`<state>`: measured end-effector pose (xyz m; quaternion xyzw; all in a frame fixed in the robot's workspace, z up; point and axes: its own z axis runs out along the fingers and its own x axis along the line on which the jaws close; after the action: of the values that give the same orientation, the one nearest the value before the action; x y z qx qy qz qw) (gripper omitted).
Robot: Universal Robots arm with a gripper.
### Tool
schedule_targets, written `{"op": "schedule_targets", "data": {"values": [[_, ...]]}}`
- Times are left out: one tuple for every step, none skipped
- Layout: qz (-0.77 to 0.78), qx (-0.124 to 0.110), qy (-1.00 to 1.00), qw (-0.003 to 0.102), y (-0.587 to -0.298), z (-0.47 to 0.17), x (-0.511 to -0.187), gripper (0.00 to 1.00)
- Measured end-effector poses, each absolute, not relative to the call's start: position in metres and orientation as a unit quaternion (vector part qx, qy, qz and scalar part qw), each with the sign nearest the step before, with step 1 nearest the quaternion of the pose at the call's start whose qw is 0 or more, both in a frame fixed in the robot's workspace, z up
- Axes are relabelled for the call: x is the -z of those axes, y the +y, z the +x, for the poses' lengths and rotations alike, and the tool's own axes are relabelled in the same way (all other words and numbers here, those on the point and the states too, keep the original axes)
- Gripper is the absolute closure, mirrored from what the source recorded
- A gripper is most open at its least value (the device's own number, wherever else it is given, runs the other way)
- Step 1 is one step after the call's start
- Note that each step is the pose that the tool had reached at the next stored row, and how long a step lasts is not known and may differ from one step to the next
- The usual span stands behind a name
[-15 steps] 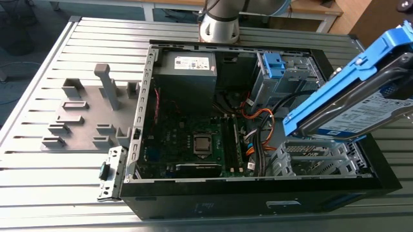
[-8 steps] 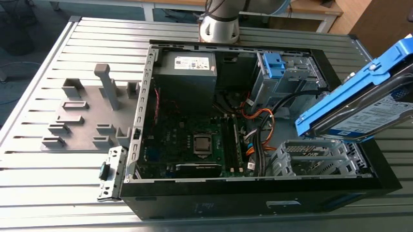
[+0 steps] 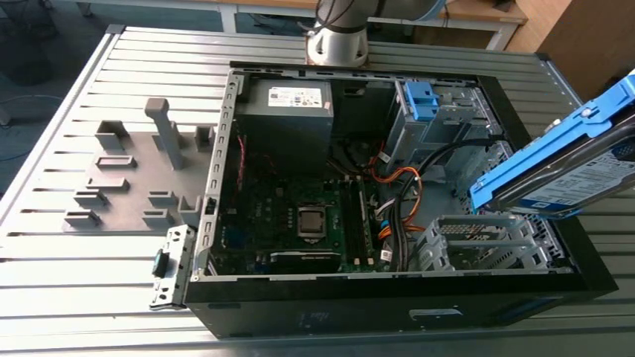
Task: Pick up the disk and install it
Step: 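Pick up the disk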
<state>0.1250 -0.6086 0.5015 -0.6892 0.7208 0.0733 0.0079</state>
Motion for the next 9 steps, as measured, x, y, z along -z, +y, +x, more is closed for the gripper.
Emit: {"op": "schedule_targets", "data": {"values": [[-0.689,-0.073,0.721,0.008,-0.608,0.127,-0.5,0.64],[-0.689,-0.073,0.721,0.008,-0.608,0.128,-0.498,0.64],[-0.689,-0.073,0.721,0.008,-0.608,0.13,-0.496,0.64],[-0.689,-0.074,0.721,0.008,-0.608,0.131,-0.494,0.64],[-0.689,-0.074,0.721,0.007,-0.608,0.133,-0.493,0.64],[-0.689,-0.074,0.721,0.007,-0.608,0.133,-0.491,0.64],[-0.689,-0.074,0.721,0.007,-0.608,0.134,-0.489,0.64],[-0.689,-0.074,0.721,0.007,-0.608,0.134,-0.487,0.64],[-0.689,-0.074,0.721,0.007,-0.608,0.135,-0.486,0.64]]}}
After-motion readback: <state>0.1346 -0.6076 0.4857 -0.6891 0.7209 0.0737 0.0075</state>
